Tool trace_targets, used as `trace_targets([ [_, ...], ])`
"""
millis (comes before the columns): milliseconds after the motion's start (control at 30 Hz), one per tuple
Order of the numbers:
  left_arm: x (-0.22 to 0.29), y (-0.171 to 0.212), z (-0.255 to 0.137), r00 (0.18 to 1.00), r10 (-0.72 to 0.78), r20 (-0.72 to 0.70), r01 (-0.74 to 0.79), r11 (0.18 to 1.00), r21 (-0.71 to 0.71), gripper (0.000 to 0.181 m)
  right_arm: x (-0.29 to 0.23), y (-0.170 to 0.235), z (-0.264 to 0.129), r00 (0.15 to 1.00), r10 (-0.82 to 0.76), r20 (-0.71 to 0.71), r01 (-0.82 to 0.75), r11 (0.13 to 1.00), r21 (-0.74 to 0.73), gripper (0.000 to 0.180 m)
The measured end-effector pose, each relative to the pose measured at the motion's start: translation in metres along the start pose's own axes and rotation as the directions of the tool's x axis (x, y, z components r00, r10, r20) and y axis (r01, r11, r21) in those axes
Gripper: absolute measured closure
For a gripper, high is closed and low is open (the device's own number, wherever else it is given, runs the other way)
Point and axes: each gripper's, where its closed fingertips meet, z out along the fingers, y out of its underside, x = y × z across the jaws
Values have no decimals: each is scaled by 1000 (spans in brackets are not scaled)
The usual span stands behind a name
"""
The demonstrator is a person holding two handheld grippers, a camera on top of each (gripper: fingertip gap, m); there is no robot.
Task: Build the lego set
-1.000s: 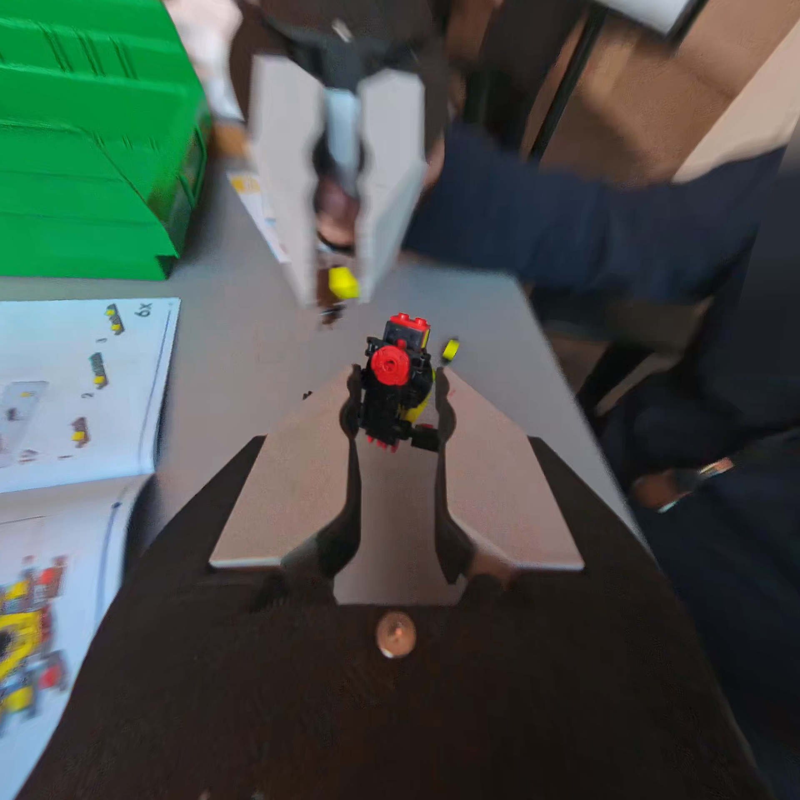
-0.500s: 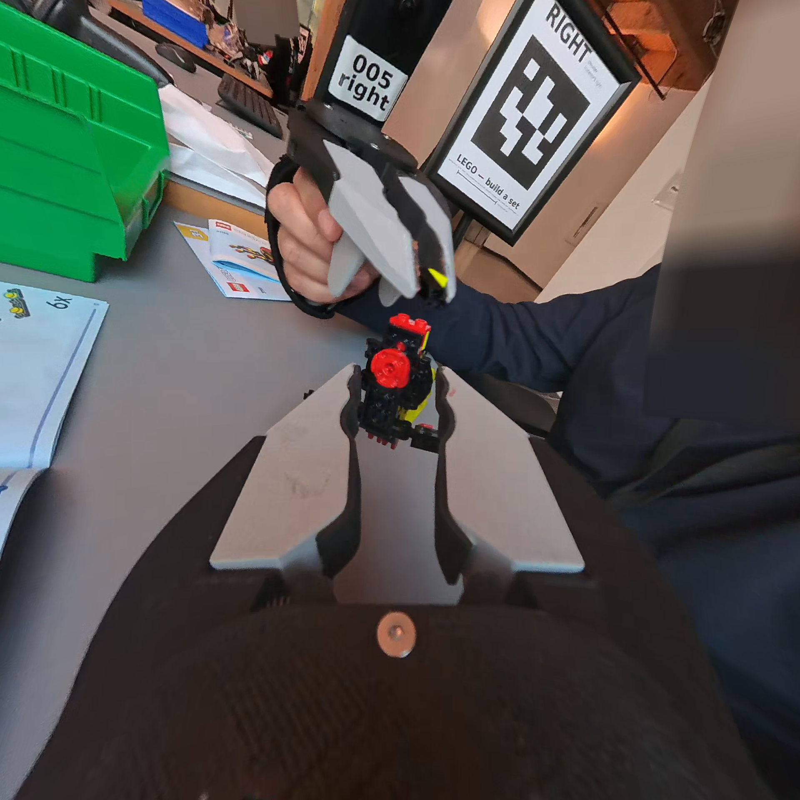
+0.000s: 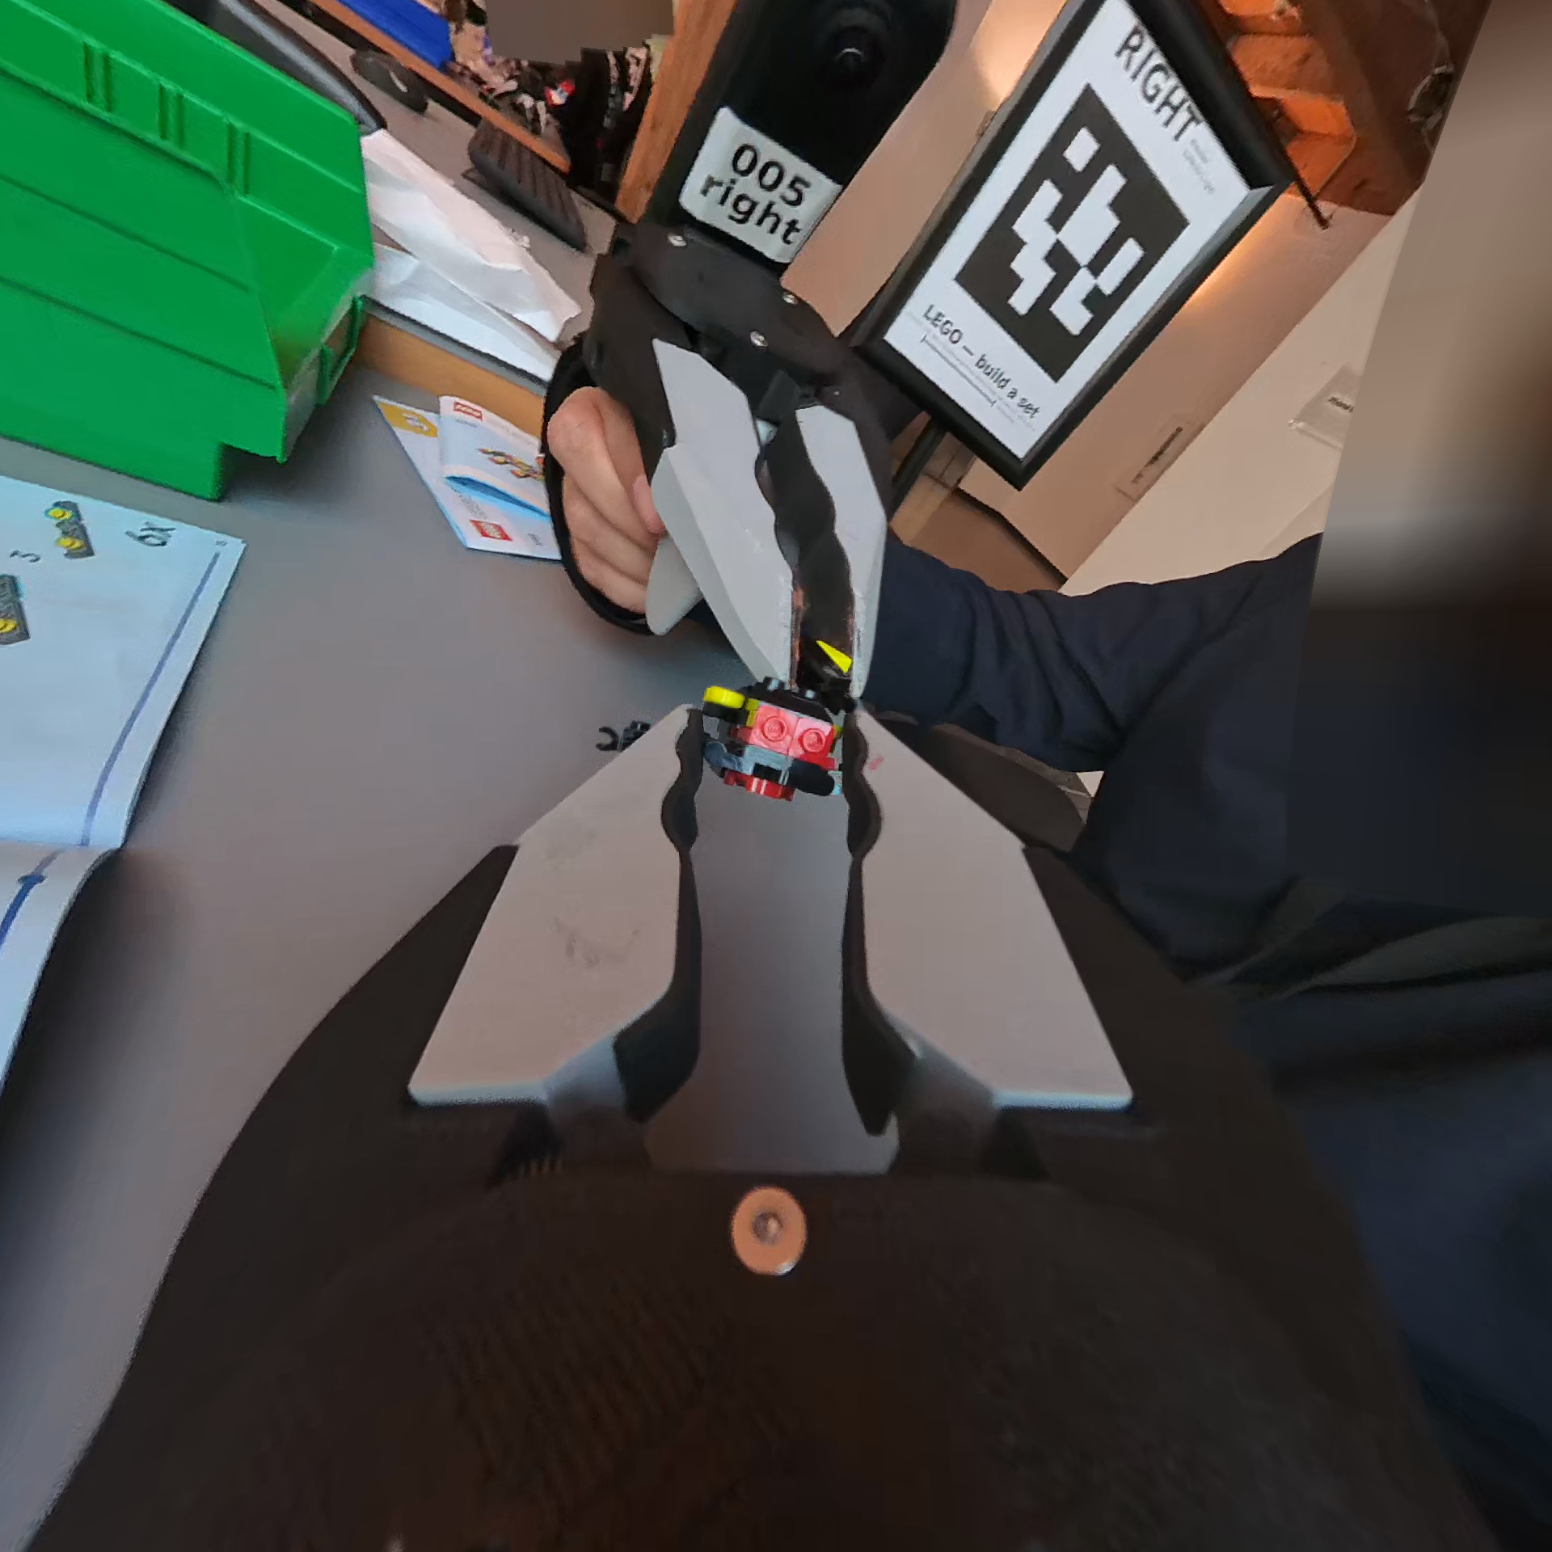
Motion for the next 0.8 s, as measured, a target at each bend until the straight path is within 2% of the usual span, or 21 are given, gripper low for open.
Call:
trace_targets([
  [100,-7,9,-3,998,-33,49,35,998,-55,151,4,8,3,1000,8,-16,-9,999,-37,168],
  [267,-10,11,-9,994,46,97,-38,996,-83,151,11,4,-5,998,27,-49,-27,1000,-15,169],
  [433,-43,3,-25,958,-136,253,133,991,31,151,38,11,-8,976,50,-211,-61,997,-48,169],
  [500,-51,8,-30,938,-184,294,184,983,28,151,48,25,-5,963,79,-256,-109,989,-102,169],
  [633,-45,24,-26,947,-171,272,200,977,-80,151,48,47,8,963,118,-242,-165,969,-185,169],
  [800,-30,17,-25,977,-41,208,61,994,-95,151,53,44,3,955,116,-274,-169,969,-178,170],
])
